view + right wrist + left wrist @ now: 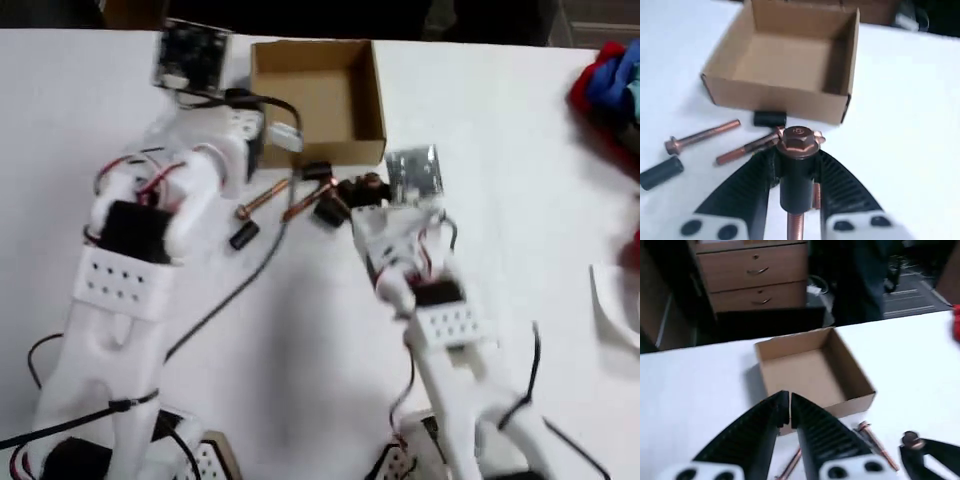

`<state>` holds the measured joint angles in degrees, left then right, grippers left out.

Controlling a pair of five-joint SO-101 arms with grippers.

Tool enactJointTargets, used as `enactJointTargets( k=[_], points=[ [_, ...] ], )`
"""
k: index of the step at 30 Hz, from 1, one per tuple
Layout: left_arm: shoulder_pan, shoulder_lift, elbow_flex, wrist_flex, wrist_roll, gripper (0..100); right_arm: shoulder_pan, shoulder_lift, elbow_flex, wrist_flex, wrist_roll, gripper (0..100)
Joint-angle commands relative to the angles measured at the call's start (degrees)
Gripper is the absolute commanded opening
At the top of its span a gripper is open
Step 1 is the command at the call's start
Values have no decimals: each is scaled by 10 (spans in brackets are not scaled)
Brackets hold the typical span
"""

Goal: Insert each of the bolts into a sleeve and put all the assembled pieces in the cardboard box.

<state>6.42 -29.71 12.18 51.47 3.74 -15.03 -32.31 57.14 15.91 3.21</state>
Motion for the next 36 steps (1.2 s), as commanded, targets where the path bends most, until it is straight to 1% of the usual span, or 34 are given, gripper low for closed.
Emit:
enactJointTargets(
  k=[1,3,5,7,9,13,16,18,21,24,27,29,36],
  points=[
    [-49,-7,8,14,2,27,19,115,-220,136,-5,20],
    [-75,-7,34,17,47,27,19,185,-347,234,-5,20],
    [-111,-4,65,12,116,27,17,255,-477,316,-5,20],
    [-145,-1,97,4,171,27,16,321,-604,372,-5,20],
    [-166,-4,140,-18,196,27,15,393,-722,403,-5,20],
    [-170,-6,229,-75,193,27,15,560,-933,417,-5,20],
    [-170,-3,292,-132,193,28,15,679,-1078,418,-5,20],
    [-171,-2,339,-188,184,29,15,747,-1171,418,-1,20],
    [-171,-2,418,-304,157,29,17,827,-1291,418,0,20],
    [-171,-2,487,-423,151,30,15,889,-1354,416,1,20],
    [-172,-2,534,-501,143,30,15,937,-1366,400,1,20],
    [-171,-2,548,-520,143,30,19,962,-1366,382,1,20],
    [-170,0,554,-521,146,30,29,1007,-1366,345,1,20]
  ],
)
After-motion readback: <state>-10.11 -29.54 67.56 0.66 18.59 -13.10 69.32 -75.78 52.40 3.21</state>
